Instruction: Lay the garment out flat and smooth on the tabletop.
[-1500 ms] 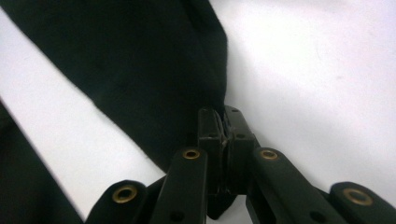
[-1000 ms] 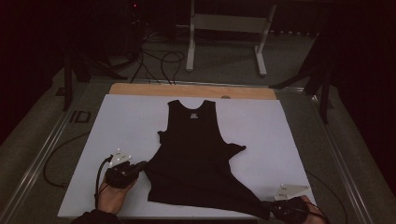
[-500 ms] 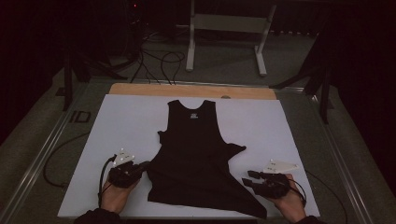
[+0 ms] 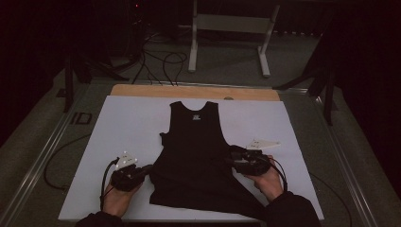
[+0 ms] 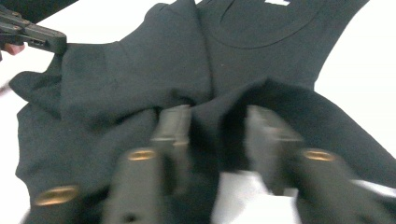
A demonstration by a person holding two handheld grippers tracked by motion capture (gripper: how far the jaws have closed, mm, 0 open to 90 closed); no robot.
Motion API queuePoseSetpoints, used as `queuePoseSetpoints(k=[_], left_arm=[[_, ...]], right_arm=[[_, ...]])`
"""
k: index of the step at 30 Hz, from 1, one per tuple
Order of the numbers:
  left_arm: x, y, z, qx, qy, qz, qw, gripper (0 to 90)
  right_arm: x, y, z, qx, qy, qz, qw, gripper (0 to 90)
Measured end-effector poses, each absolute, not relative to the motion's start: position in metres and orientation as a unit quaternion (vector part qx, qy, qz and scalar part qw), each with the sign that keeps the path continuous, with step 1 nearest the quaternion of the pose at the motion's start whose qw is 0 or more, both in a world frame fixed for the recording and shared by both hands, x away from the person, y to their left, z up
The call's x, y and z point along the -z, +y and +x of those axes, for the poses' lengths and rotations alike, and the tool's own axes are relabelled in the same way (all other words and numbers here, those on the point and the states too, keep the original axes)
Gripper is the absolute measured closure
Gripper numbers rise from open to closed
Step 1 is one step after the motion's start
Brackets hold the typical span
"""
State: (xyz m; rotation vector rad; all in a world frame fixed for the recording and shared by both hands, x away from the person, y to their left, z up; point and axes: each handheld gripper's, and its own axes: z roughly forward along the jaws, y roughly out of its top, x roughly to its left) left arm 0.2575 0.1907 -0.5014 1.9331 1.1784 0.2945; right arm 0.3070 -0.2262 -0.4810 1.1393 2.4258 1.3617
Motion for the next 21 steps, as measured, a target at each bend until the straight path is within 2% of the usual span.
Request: queuePoseSetpoints(k=[2, 4, 12, 21], left_arm=[[0.5, 0.191, 0.255, -0.115, 0.467, 0.77, 0.419, 89.0], [0.499, 0.192, 0.251, -0.112, 0.467, 0.768, 0.423, 89.0], [0.494, 0.192, 0.231, -0.104, 0.455, 0.772, 0.431, 89.0], [0.488, 0.197, 0.194, -0.092, 0.444, 0.774, 0.442, 89.0]], right_arm=[[0.483, -0.225, 0.308, -0.448, 0.807, 0.379, 0.066, 80.6], [0.483, -0.226, 0.306, -0.437, 0.811, 0.383, 0.071, 88.4], [0.477, -0.248, 0.28, -0.415, 0.82, 0.383, 0.096, 89.2], [0.483, -0.286, 0.248, -0.392, 0.81, 0.425, 0.096, 89.2]])
